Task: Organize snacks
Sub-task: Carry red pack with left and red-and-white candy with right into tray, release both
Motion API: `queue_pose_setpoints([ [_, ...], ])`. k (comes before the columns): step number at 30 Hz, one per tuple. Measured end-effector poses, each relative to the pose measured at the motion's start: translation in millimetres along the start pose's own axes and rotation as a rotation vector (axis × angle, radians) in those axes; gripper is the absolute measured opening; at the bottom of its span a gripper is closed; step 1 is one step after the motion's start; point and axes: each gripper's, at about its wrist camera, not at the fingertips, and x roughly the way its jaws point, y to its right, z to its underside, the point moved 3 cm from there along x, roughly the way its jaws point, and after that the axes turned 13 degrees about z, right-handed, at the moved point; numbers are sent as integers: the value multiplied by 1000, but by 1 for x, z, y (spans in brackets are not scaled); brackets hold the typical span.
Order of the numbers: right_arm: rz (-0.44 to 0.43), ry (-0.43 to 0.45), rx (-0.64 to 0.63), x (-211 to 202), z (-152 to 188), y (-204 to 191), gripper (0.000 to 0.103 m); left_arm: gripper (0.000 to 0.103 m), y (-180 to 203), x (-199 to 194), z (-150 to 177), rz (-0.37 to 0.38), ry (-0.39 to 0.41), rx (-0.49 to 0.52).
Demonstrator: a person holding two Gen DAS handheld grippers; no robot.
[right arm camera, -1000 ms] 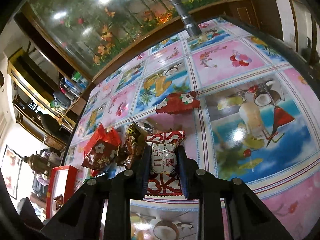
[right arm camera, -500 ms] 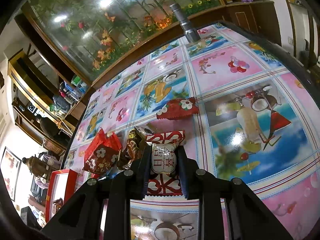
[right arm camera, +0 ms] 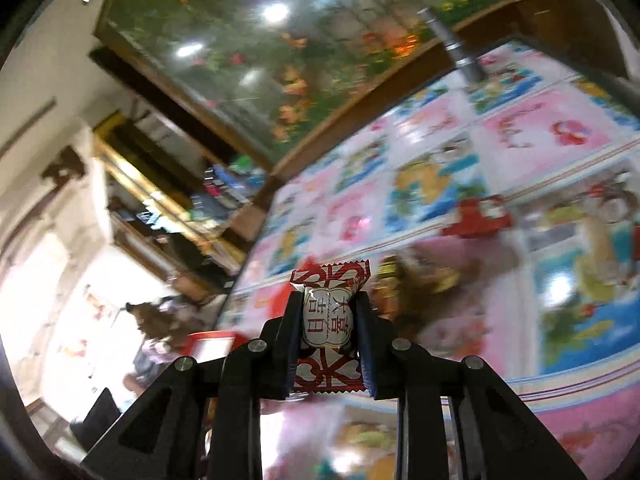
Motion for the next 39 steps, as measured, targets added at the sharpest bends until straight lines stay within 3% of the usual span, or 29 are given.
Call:
queue_pose_setpoints([
  [3, -52, 0, -4, 0, 1, -7, 25, 36, -3, -23, -4, -18, 55, -3],
  [13, -195, -18, 4, 9, 12, -37, 25, 36, -52, -92, -3, -202, 209, -53],
  [18, -286, -59, -19, 30, 31, -76, 25, 36, -84, -113, 13, -294, 231, -104],
  [26, -401, -178, -120, 84, 79, -164, 25, 36, -118, -131, 34, -372, 243, -162],
  [32, -405, -297, -223, 123, 120, -219, 25, 36, -140, -137, 51, -406, 234, -211],
  [39, -391, -397, -331, 152, 159, -258, 27, 36, -159, -138, 70, -417, 218, -259],
])
